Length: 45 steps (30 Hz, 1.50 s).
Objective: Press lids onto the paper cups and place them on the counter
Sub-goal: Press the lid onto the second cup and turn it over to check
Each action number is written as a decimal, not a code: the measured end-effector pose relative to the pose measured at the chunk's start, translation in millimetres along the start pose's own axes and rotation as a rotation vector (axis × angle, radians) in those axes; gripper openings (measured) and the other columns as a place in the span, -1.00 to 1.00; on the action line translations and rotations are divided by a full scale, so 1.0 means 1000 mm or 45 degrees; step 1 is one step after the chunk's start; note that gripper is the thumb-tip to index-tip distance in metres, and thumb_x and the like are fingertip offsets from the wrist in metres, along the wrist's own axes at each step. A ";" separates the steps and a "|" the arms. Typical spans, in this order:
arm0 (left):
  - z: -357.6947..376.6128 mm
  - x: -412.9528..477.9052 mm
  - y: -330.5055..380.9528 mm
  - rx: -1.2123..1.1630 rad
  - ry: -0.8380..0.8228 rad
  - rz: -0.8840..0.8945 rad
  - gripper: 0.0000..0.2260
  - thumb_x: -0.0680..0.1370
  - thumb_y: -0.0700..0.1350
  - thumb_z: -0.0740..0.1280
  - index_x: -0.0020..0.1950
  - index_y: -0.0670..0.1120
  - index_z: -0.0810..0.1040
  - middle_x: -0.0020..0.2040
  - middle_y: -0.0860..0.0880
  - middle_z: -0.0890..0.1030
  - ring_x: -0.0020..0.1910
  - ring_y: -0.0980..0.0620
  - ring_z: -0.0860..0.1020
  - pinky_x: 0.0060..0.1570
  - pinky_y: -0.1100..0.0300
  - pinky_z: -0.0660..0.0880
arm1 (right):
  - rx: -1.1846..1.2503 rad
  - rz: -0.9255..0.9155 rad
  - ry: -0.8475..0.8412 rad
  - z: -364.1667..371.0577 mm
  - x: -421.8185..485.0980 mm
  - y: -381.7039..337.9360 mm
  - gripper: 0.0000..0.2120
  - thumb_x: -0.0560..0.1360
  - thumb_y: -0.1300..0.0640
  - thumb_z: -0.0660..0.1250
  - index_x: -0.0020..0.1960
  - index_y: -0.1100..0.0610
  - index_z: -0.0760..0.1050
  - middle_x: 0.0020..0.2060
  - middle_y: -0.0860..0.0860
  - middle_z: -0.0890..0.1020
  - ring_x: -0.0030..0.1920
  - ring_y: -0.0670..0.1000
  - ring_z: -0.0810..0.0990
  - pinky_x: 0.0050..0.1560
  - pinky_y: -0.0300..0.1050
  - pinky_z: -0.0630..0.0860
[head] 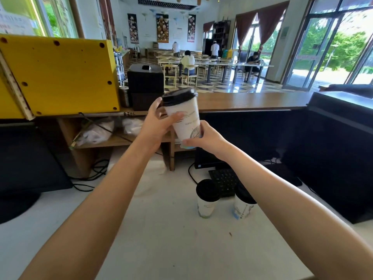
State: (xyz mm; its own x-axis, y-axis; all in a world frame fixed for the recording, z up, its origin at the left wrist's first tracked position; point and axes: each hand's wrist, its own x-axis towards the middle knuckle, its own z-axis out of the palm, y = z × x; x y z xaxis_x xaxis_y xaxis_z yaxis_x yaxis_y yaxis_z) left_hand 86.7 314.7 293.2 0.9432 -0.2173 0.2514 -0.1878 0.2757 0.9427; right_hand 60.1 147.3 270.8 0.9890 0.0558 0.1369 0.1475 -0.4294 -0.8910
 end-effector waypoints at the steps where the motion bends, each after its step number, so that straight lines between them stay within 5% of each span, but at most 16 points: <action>1: 0.003 -0.001 0.004 0.076 -0.018 0.030 -0.38 0.40 -0.22 0.47 0.39 -0.08 0.28 0.19 0.00 0.55 0.12 0.10 0.58 -0.05 0.18 0.60 | 0.028 -0.009 0.019 0.006 0.003 0.002 -0.32 0.27 0.10 0.56 0.28 0.11 0.31 0.10 -0.01 0.56 0.05 -0.09 0.56 -0.07 -0.25 0.58; 4: 0.007 -0.003 0.012 0.321 -0.067 0.104 -0.47 0.38 -0.18 0.48 0.30 -0.04 0.39 0.17 0.03 0.57 0.10 0.14 0.56 -0.08 0.27 0.57 | 0.100 -0.038 0.085 0.024 0.009 0.003 -0.27 0.21 0.05 0.58 0.29 0.09 0.33 0.13 0.02 0.58 0.11 -0.02 0.58 0.07 -0.04 0.60; 9: -0.010 -0.002 0.016 0.443 -0.003 0.041 -0.45 0.36 -0.11 0.51 0.30 -0.06 0.42 0.15 -0.05 0.58 0.10 0.03 0.56 0.02 0.12 0.56 | 0.111 -0.046 0.046 0.036 0.011 -0.004 -0.39 0.34 0.05 0.52 0.29 0.12 0.33 0.15 0.03 0.57 0.13 -0.02 0.57 0.01 -0.17 0.58; 15: -0.033 -0.008 0.003 0.492 -0.065 -0.035 -0.48 0.38 -0.14 0.49 0.30 -0.02 0.43 0.18 0.00 0.57 0.10 0.10 0.55 -0.07 0.24 0.52 | 0.162 -0.071 0.026 0.032 0.013 -0.014 -0.40 0.36 0.12 0.50 0.33 0.12 0.35 0.17 0.01 0.57 0.13 -0.04 0.58 0.04 -0.12 0.59; 21: -0.064 -0.038 -0.081 0.341 0.030 -0.227 -0.29 0.23 -0.13 0.58 0.35 -0.04 0.42 0.23 -0.04 0.57 0.21 0.00 0.53 0.16 0.05 0.52 | 0.216 0.140 -0.011 0.087 0.002 0.049 -0.30 0.25 0.17 0.55 0.32 0.11 0.34 0.15 0.03 0.58 0.13 0.00 0.58 0.08 -0.06 0.59; 25: -0.084 -0.075 -0.142 0.289 0.150 -0.415 -0.30 0.35 -0.18 0.53 0.42 0.02 0.31 0.28 0.05 0.48 0.26 0.02 0.45 0.13 0.15 0.47 | 0.247 0.262 -0.078 0.138 -0.017 0.097 -0.29 0.37 0.31 0.47 0.42 0.12 0.23 0.24 0.03 0.47 0.19 -0.02 0.48 0.01 -0.28 0.51; 29: -0.104 -0.102 -0.182 0.294 0.284 -0.482 -0.29 0.37 -0.15 0.50 0.44 0.04 0.25 0.32 0.05 0.44 0.31 0.04 0.40 0.17 0.17 0.42 | 0.262 0.341 -0.098 0.185 -0.028 0.134 -0.30 0.39 0.35 0.42 0.44 0.17 0.21 0.33 0.12 0.44 0.28 0.09 0.47 0.17 -0.09 0.49; 39: -0.140 -0.136 -0.218 0.214 0.417 -0.547 -0.25 0.32 -0.06 0.53 0.44 0.08 0.27 0.28 0.17 0.46 0.21 0.26 0.43 -0.13 0.52 0.44 | 0.329 0.349 -0.170 0.241 -0.036 0.167 -0.26 0.36 0.41 0.43 0.44 0.16 0.19 0.22 -0.06 0.42 0.21 -0.09 0.42 0.05 -0.51 0.42; 45: -0.141 -0.140 -0.221 0.230 0.396 -0.530 -0.24 0.25 0.08 0.51 0.40 0.17 0.28 0.26 0.25 0.46 0.29 0.22 0.40 0.22 0.24 0.41 | 0.334 0.351 -0.183 0.245 -0.037 0.173 -0.24 0.37 0.39 0.44 0.45 0.14 0.16 0.24 -0.10 0.39 0.25 -0.12 0.39 0.10 -0.52 0.39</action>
State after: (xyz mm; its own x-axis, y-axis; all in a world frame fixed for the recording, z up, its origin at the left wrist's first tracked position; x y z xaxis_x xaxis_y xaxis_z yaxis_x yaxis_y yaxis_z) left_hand 35.1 416.5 18.5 0.9792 0.0209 -0.2016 0.2002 0.0542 0.9782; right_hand 51.3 292.2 5.9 0.9803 0.1040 -0.1681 -0.1447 -0.2023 -0.9686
